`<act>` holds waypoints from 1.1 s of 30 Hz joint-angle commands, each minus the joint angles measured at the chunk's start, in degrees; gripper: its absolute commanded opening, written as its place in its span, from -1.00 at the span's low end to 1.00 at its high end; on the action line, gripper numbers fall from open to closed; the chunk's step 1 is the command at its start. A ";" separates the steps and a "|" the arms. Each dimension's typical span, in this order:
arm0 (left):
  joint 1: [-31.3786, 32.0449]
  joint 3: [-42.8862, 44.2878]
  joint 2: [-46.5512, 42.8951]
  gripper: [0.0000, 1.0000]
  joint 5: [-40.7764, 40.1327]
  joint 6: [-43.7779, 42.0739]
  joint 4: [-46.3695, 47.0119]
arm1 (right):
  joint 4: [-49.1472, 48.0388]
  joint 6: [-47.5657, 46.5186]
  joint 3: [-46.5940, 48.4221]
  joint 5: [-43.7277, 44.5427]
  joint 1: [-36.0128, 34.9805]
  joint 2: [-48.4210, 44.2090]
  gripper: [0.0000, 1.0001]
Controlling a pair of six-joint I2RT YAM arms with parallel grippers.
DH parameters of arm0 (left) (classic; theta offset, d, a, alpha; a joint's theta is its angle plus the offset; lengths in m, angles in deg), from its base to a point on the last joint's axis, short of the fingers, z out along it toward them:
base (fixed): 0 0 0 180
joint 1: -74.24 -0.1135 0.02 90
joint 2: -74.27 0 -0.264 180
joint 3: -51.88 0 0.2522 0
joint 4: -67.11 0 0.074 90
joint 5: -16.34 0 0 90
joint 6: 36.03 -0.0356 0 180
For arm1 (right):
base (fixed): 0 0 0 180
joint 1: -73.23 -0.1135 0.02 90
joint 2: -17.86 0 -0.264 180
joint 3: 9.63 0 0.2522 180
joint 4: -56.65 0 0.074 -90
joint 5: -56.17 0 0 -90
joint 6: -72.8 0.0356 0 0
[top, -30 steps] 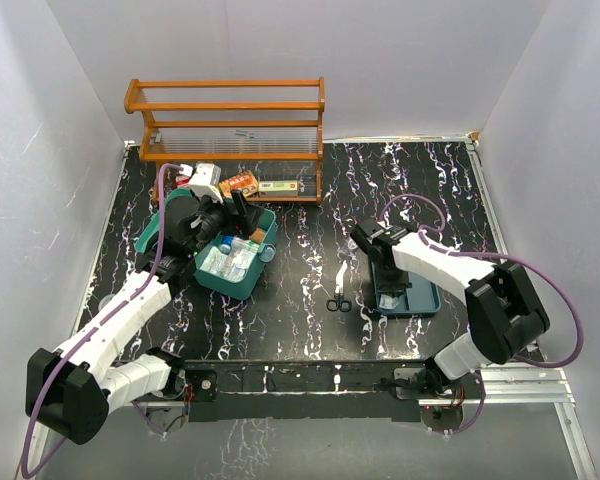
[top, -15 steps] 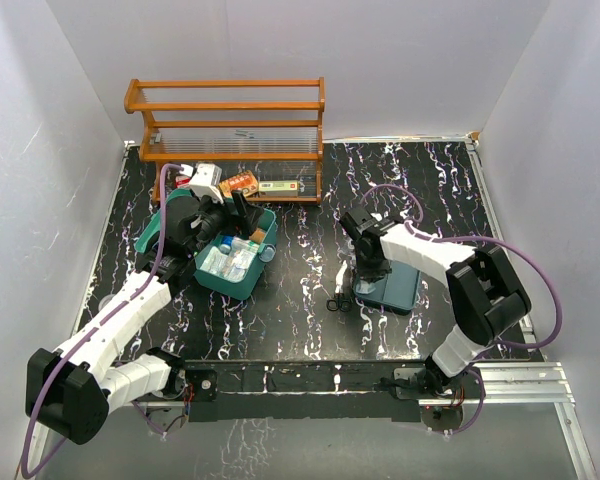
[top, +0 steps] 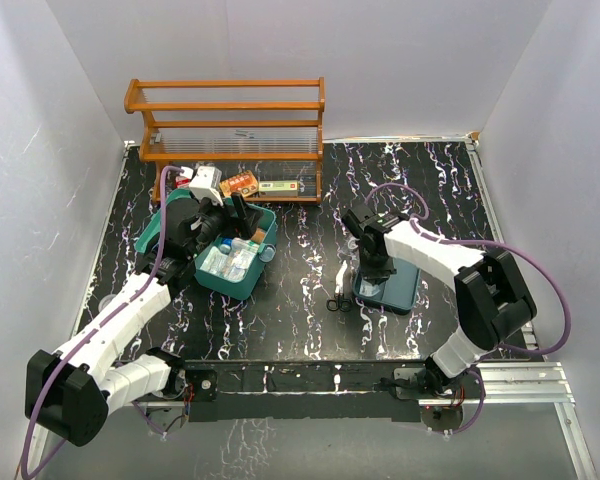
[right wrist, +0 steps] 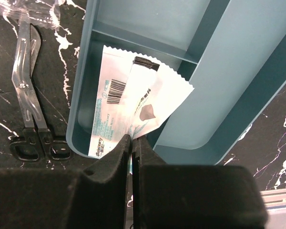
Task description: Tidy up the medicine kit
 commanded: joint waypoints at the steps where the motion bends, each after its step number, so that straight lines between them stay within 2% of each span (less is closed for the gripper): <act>1: -0.28 -0.12 -1.66 0.50 -0.37 -0.83 0.91 | 1.16 1.20 3.03 -2.80 0.25 0.06 -1.00; 8: -0.28 -0.50 -2.32 0.50 -0.64 -0.70 0.66 | -2.35 2.10 1.14 -3.00 0.26 2.62 -1.00; 17: -0.28 0.31 -2.15 0.51 -0.47 -1.01 0.42 | -5.31 6.75 1.26 3.08 0.35 4.35 -1.00; 18: -0.26 0.28 -2.15 0.51 -0.47 -0.99 0.39 | -6.15 6.94 0.77 2.58 0.34 4.30 -0.98; 21: -0.28 0.41 -2.13 0.51 -0.38 -1.01 0.14 | -6.84 6.69 0.41 0.76 0.35 4.30 -0.71; 25: -0.34 0.42 -2.52 0.51 -0.38 -1.10 -0.07 | -4.66 7.57 1.07 4.72 0.42 1.05 -0.42; 29: -0.28 0.63 -2.39 0.51 -0.29 -1.10 0.08 | -3.14 8.54 2.02 8.56 0.75 -1.45 -0.38; 33: -0.28 0.79 -2.18 0.51 -0.29 -1.18 0.03 | -3.25 9.06 2.46 8.82 0.70 -0.66 -0.37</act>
